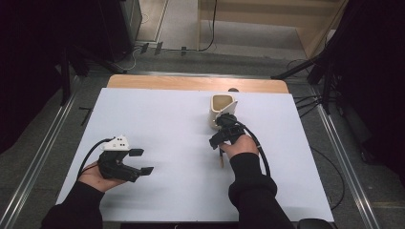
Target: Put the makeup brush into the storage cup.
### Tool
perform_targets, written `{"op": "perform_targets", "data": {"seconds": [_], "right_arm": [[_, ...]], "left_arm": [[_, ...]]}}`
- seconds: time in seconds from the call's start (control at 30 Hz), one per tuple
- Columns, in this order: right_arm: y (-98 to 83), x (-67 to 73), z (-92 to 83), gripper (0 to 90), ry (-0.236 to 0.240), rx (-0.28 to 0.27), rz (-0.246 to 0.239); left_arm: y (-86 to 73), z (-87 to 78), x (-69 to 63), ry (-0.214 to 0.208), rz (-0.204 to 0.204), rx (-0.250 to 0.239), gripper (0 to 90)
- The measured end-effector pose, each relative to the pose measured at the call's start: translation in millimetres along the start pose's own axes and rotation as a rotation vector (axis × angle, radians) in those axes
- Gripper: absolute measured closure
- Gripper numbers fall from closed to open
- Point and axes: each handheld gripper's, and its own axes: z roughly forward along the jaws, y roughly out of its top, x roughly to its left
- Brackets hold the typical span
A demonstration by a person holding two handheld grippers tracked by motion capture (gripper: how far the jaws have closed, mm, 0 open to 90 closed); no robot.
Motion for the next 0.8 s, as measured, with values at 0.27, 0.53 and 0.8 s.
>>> {"op": "perform_targets", "data": {"seconds": [0.27,0.53,0.8], "right_arm": [[-1.9,3.6,6.5,33.1,-0.020,0.001,0.008],[-4.4,6.4,11.9,35.6,-0.014,0.000,0.013],[-5.9,3.4,19.0,40.5,-0.023,-0.003,0.029]], "left_arm": [[0.0,0.0,0.2,-0.001,-0.001,-0.002,21.2],[0.0,-0.1,0.2,-0.002,-0.001,-0.002,21.1],[0.0,0.1,0.4,0.000,0.000,0.001,21.1]]}}
